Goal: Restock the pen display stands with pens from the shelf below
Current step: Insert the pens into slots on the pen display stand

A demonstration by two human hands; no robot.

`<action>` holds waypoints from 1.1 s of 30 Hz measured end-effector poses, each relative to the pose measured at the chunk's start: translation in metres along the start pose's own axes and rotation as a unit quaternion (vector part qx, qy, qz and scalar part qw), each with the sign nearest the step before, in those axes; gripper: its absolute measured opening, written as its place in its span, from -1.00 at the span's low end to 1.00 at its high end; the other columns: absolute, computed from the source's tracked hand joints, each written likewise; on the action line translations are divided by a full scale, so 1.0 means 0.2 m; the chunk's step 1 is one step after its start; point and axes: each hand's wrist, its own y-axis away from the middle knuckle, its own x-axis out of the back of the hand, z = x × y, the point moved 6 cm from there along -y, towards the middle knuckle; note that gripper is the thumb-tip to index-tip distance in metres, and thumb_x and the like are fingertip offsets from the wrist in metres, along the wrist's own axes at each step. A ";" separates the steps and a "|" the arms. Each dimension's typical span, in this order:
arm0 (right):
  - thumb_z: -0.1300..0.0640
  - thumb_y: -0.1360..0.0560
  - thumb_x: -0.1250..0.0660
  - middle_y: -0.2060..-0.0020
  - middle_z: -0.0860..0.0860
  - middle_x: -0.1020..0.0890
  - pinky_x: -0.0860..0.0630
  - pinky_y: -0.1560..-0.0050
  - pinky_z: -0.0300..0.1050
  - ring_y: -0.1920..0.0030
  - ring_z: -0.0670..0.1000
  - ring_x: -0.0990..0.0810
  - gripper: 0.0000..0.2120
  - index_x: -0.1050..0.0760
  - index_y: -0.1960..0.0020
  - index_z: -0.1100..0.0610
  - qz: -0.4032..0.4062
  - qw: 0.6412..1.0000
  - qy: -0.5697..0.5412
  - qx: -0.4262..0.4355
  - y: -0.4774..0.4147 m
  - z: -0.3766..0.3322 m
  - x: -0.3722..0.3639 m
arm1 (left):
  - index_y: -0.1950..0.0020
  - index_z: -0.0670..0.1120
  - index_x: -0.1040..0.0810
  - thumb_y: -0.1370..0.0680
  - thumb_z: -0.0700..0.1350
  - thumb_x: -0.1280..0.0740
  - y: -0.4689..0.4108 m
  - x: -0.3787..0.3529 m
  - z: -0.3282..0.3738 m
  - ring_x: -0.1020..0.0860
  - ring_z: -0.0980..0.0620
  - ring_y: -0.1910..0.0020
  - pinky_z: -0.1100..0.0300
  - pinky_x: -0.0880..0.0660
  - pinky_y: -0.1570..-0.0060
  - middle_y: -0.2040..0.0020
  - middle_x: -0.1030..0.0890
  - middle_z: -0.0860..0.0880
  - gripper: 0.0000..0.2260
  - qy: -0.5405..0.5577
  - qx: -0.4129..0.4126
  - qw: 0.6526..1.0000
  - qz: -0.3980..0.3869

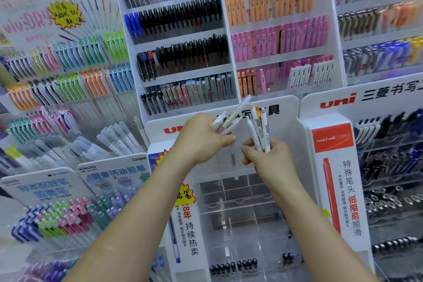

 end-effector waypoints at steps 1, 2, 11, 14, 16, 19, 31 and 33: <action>0.30 -0.48 -0.37 0.40 0.12 -0.59 -0.31 0.52 -0.39 0.59 -0.21 -0.41 -0.97 -0.57 0.13 0.22 0.001 1.000 -0.001 0.001 0.00 0.00 0.00 | 0.30 -0.10 -0.49 -0.44 -0.01 -0.49 0.00 0.00 0.00 -0.35 0.01 0.47 0.19 -0.26 0.42 0.46 -0.40 -0.01 -0.74 -0.007 0.005 1.000 -0.004; 0.29 -0.48 -0.37 0.40 0.11 -0.59 -0.32 0.52 -0.38 0.58 -0.21 -0.41 -0.97 -0.57 0.13 0.21 0.004 1.000 -0.003 0.002 0.00 0.01 0.00 | 0.31 -0.08 -0.48 -0.44 -0.01 -0.49 -0.01 0.01 0.01 -0.35 0.02 0.48 0.20 -0.25 0.43 0.47 -0.39 0.00 -0.73 -0.016 0.007 1.000 -0.008; 0.26 -0.49 -0.38 0.46 0.01 -0.60 -0.43 0.43 -0.39 0.46 -0.18 -0.53 -0.92 -0.59 0.17 0.13 0.007 0.999 -0.007 0.032 0.01 0.03 0.01 | 0.20 -0.12 -0.54 -0.41 -0.02 -0.52 -0.02 0.00 0.00 -0.43 -0.04 0.38 0.16 -0.29 0.39 0.39 -0.48 -0.04 -0.77 -0.069 0.006 0.997 -0.023; 0.27 -0.50 -0.38 0.43 0.04 -0.61 -0.43 0.42 -0.42 0.45 -0.20 -0.54 -0.93 -0.58 0.14 0.14 0.003 0.999 -0.017 0.034 0.02 0.02 0.01 | 0.22 -0.12 -0.52 -0.42 0.01 -0.50 -0.01 -0.03 0.01 -0.44 -0.04 0.38 0.16 -0.28 0.40 0.37 -0.49 -0.05 -0.75 -0.098 0.004 0.995 -0.019; 0.29 -0.50 -0.37 0.40 0.09 -0.60 -0.40 0.44 -0.41 0.49 -0.21 -0.51 -0.95 -0.58 0.12 0.18 -0.004 0.999 -0.039 0.027 0.03 0.02 0.00 | 0.25 -0.12 -0.49 -0.42 0.04 -0.50 -0.01 -0.03 0.03 -0.41 -0.03 0.39 0.15 -0.26 0.41 0.39 -0.46 -0.06 -0.71 -0.119 0.004 0.993 -0.013; 0.27 -0.52 -0.36 0.38 0.11 -0.59 -0.37 0.47 -0.37 0.52 -0.19 -0.46 -0.96 -0.58 0.08 0.18 -0.013 0.998 -0.060 0.011 0.03 0.03 -0.01 | 0.24 -0.13 -0.49 -0.42 0.05 -0.50 -0.02 -0.04 0.06 -0.41 -0.03 0.40 0.15 -0.25 0.42 0.40 -0.45 -0.05 -0.70 -0.121 0.004 0.993 0.000; 0.16 -0.61 -0.19 0.32 0.12 -0.52 -0.42 0.46 -0.24 0.41 -0.04 -0.42 -0.83 -0.54 -0.08 0.18 -0.142 0.943 -0.294 -0.065 0.14 -0.01 -0.02 | 0.17 -0.07 -0.60 -0.55 0.03 -0.35 0.19 0.08 0.03 -0.31 0.08 0.54 0.21 -0.28 0.44 0.36 -0.61 -0.08 -0.80 0.236 0.008 0.964 0.122; 0.14 -0.59 -0.22 0.23 0.13 -0.61 -0.62 0.23 -0.06 0.23 0.04 -0.58 -0.82 -0.56 -0.07 0.17 -0.187 0.938 -0.278 -0.088 0.22 -0.02 -0.10 | 0.14 -0.13 -0.54 -0.58 -0.01 -0.31 0.27 0.06 0.03 -0.30 0.08 0.57 0.26 -0.29 0.52 0.35 -0.60 -0.11 -0.80 0.452 0.038 0.884 0.108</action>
